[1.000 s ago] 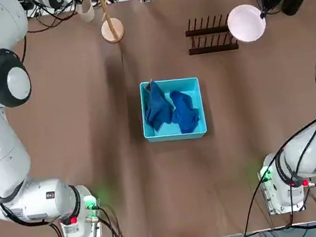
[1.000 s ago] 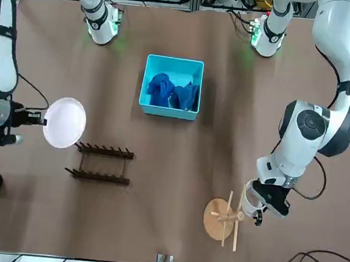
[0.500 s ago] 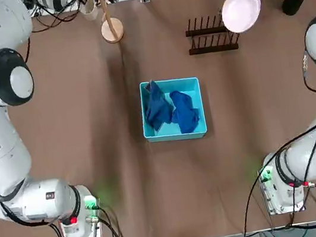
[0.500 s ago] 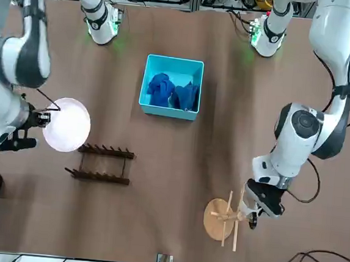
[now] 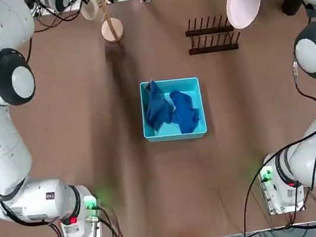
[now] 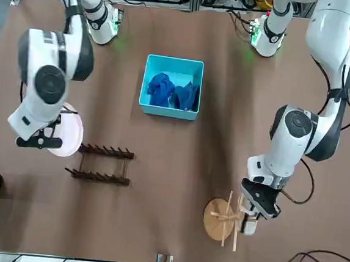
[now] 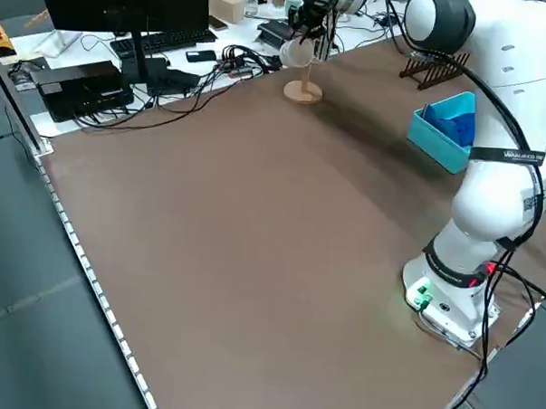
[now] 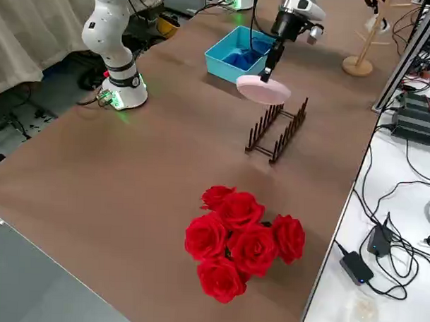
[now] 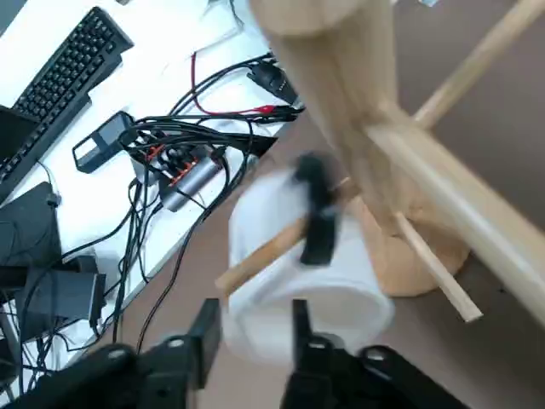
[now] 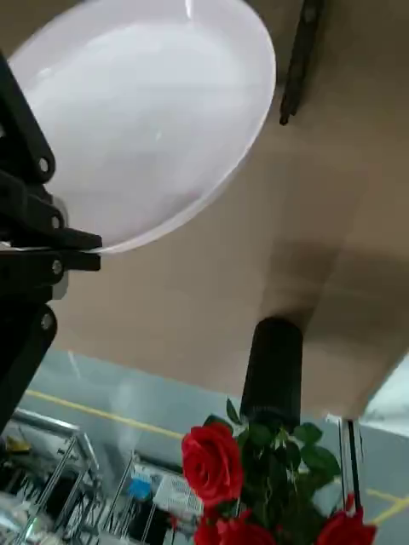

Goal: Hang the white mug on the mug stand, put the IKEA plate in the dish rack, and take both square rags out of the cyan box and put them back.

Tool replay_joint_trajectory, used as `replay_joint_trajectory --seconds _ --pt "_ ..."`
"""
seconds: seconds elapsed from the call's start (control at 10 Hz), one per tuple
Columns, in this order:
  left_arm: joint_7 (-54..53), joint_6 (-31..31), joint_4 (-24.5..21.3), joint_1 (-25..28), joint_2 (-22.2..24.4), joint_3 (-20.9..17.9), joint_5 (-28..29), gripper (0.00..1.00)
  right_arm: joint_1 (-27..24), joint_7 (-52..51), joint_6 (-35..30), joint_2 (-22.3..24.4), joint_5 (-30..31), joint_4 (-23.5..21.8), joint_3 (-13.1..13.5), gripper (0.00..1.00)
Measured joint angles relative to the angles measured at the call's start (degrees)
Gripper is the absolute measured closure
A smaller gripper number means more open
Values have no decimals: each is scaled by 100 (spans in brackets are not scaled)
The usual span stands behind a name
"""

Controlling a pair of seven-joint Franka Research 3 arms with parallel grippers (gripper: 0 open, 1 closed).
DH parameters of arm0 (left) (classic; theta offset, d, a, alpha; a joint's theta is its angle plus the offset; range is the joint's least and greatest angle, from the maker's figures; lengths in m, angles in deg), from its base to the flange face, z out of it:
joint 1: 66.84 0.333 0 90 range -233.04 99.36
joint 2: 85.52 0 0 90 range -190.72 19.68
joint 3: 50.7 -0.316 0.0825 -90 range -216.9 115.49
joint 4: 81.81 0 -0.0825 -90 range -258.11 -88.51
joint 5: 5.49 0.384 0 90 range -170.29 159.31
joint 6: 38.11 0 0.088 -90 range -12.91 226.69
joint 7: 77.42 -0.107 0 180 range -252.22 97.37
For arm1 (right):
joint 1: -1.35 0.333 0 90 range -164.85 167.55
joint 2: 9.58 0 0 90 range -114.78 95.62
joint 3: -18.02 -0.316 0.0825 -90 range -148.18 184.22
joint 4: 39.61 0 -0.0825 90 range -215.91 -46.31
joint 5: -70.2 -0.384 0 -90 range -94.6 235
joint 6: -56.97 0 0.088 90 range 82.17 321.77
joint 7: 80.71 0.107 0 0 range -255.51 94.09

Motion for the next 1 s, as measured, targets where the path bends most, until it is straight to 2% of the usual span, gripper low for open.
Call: replay_joint_trajectory --seconds 0.3,0.4,0.6,0.8,1.0 --pt "68 -1007 55 57 409 63 -20 6 3 706 -44 -367 485 230 56 97" --pt "71 -1333 34 105 640 65 -74 0 -9 1171 -52 -626 516 354 72 97" --pt "-175 -1737 -404 211 1205 69 -171 0 -15 2007 -77 -1048 558 486 91 97" --pt "-228 -1847 -1212 206 1872 106 -369 0 -10 2360 -129 -1240 566 567 90 97" --pt "-72 -2336 -1899 115 2548 341 -1063 0 20 2676 -218 -1316 566 600 77 97"
